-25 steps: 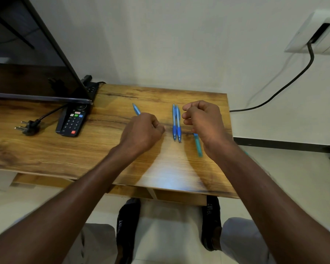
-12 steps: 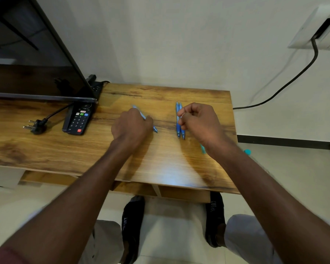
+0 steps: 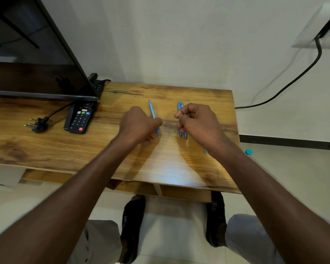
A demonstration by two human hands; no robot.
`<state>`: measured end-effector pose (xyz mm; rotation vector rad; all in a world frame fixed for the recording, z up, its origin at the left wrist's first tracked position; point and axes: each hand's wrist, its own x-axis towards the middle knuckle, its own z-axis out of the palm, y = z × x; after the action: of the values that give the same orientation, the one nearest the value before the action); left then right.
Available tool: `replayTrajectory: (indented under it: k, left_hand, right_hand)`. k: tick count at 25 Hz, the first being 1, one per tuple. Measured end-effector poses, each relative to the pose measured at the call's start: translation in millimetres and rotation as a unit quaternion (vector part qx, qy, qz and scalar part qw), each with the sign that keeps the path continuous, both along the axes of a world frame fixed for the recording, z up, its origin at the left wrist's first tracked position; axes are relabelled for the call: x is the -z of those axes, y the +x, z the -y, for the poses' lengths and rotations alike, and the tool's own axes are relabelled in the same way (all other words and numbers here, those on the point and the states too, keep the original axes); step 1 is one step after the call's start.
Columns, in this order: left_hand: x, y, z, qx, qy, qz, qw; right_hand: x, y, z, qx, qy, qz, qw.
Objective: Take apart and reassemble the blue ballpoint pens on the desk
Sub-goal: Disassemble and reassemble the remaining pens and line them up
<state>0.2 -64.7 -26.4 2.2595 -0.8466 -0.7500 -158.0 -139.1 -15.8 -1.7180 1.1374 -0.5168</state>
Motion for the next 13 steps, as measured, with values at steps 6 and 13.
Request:
replayTrajectory:
  k: [6, 13]
  left_hand:
    - [-25, -20, -9, 0.159, -0.125, -0.144, 0.969]
    - [-22, -17, -6, 0.212, -0.118, -0.128, 0.962]
  right_hand:
    - [-4, 0, 9, 0.073, 0.044, 0.087, 0.993]
    - [-7, -7, 13, 0.071, 0.174, 0.155, 0.970]
